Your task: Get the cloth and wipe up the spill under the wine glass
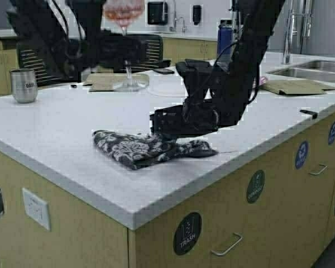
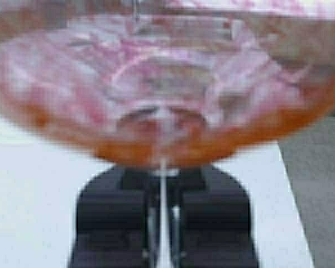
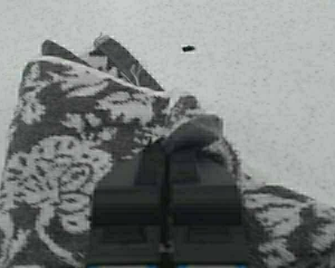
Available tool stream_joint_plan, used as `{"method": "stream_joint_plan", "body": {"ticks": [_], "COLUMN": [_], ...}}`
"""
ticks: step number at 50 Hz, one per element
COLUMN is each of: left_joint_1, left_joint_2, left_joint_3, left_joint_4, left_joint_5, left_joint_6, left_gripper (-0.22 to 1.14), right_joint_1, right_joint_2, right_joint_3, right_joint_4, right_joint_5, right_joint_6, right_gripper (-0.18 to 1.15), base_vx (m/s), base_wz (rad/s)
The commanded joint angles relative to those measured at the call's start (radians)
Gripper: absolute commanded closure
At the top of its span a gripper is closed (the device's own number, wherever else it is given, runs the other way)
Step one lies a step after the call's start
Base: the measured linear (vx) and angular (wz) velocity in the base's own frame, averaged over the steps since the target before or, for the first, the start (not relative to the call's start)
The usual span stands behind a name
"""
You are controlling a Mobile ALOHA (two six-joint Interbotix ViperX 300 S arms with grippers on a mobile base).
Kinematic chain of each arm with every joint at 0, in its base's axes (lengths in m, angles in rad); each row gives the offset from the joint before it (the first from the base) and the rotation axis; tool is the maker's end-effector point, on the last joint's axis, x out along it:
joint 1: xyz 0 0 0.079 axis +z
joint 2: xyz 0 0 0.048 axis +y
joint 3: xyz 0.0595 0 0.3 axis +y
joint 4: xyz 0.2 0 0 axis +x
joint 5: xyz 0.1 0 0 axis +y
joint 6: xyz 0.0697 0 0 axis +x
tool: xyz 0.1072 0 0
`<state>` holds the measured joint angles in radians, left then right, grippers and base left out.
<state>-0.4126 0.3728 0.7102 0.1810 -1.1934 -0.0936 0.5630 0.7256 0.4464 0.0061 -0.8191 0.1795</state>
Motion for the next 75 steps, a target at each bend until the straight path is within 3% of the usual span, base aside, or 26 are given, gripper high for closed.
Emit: {"method": "stream_joint_plan", "body": {"ticks": [1,21,48,60,67,75], "left_joint_1": [-0.003,-0.003,-0.003,-0.003,-0.002,-0.002], "left_joint_2": [0.089,0.35,0.509,0.403,0.394,0.422], "left_joint_3": [-0.063,-0.184,-0.164,-0.067,-0.081,-0.109], "left_joint_4": [0.002,-0.003,-0.029,-0.029,-0.029,-0.029], "left_joint_5": [-0.058,-0.114,-0.213,-0.291,-0.293,-0.293], "left_joint_6": [0.005,0.011,0.025,0.028,0.037,0.04], "left_gripper": [0.76,0.76,0.76,0.75,0.72,0.65], "right_joint_1": [-0.012,-0.035,-0.058,-0.183,-0.25,-0.307], "right_joint_2": [-0.032,-0.032,-0.069,-0.169,-0.207,-0.21], "right_joint_3": [0.012,0.051,0.071,0.179,0.225,0.249], "right_joint_4": [-0.002,-0.002,0.012,0.245,0.391,0.453], "right_joint_5": [-0.021,-0.072,-0.129,-0.288,-0.388,-0.436], "right_joint_6": [-0.002,-0.002,0.005,0.069,0.141,0.21], "right_gripper": [0.91,0.91,0.91,0.91,0.91,0.91], "base_vx": [0.0,0.0,0.0,0.0,0.0,0.0], "base_wz": [0.0,0.0,0.0,0.0,0.0,0.0]}}
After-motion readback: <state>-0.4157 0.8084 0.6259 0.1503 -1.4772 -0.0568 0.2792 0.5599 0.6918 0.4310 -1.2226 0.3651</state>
